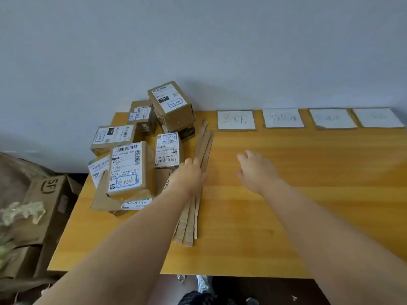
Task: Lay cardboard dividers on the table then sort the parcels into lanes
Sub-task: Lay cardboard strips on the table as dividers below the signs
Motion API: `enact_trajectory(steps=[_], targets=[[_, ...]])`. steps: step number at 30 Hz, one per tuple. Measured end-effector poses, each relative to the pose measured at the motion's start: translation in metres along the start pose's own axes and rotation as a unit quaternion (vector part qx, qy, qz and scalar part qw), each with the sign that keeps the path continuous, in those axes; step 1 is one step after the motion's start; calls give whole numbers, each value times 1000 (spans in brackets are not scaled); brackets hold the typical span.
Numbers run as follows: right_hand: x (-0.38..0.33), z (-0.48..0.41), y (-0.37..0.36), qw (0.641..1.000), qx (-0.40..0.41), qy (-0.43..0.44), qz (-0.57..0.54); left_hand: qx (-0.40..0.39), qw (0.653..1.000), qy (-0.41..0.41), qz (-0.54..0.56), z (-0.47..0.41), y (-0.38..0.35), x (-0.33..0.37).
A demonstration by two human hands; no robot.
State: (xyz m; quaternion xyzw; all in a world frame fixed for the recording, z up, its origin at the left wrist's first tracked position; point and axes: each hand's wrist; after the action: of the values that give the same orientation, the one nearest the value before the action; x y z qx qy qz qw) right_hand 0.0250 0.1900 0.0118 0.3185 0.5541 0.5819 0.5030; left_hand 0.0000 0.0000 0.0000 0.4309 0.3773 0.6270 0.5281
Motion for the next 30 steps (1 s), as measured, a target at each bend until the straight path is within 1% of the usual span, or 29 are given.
enact_trajectory(steps=[6,9,11,13,16,21,25,30], targets=[[-3,-29,-29,998,-25,-30,-44,-119,990,65,44,-37,-21,-4],[1,-37,-42,996,-20,-48,-76,-179,975,109,75,-54,-35,-2],[5,-44,-51,993,-20,-57,-97,-198,963,140,116,-66,-44,3],[9,-50,-58,991,-20,-65,-113,-172,964,159,129,-76,-53,9],[13,-55,-64,987,-16,-72,-142,-107,971,182,110,-86,-61,14],[14,-62,-69,976,-1,-93,-195,-129,955,202,173,-94,-70,16],[11,-65,-73,969,-4,-100,-224,-142,962,185,141,-92,-68,17],[12,-66,-69,963,-8,-103,-248,-124,962,189,155,-89,-68,21]])
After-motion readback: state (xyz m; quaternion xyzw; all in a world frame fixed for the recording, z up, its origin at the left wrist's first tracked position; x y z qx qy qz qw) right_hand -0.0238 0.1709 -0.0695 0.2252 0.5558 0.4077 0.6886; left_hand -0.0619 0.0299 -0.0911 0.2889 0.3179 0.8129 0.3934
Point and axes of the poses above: each hand's wrist, its own z-axis away from the middle knuckle, its own y-axis out of the back of the hand, x = y × z, and after that the axes turned 15 degrees about y, right-handed
